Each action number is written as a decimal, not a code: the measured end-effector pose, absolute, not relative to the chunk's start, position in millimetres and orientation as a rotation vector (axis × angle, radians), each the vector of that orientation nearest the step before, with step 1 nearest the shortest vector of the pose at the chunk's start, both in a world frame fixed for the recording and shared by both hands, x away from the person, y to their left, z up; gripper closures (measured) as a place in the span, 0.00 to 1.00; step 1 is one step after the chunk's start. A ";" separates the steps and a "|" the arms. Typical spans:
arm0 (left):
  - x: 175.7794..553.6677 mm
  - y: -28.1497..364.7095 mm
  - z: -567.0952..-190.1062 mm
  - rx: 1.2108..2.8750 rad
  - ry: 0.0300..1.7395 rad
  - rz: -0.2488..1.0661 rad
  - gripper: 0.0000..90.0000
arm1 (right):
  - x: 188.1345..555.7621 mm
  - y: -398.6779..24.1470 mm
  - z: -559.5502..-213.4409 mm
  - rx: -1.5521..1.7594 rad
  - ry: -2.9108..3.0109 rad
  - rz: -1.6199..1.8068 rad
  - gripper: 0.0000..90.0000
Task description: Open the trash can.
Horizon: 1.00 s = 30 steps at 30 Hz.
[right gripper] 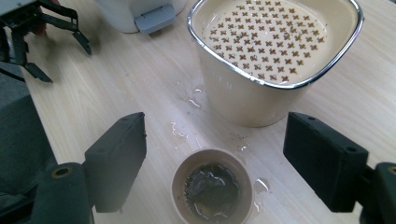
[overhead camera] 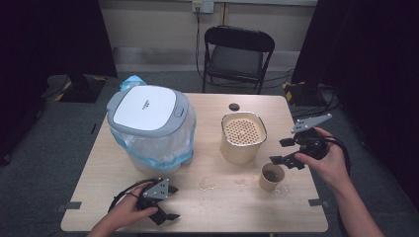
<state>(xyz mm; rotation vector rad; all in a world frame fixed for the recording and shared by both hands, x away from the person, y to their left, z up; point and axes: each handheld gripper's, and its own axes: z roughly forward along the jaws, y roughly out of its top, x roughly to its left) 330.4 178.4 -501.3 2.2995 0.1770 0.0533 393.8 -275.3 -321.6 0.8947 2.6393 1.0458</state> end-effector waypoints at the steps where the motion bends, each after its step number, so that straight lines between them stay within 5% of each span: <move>1: 330.4 178.4 -501.3 2.300 0.177 0.053 0.15 | 393.8 -275.3 -321.6 0.895 2.639 1.046 0.23; 30: 330.7 178.5 -500.9 2.303 0.169 0.060 0.15 | 428.8 -213.9 -297.2 0.819 2.677 1.050 0.30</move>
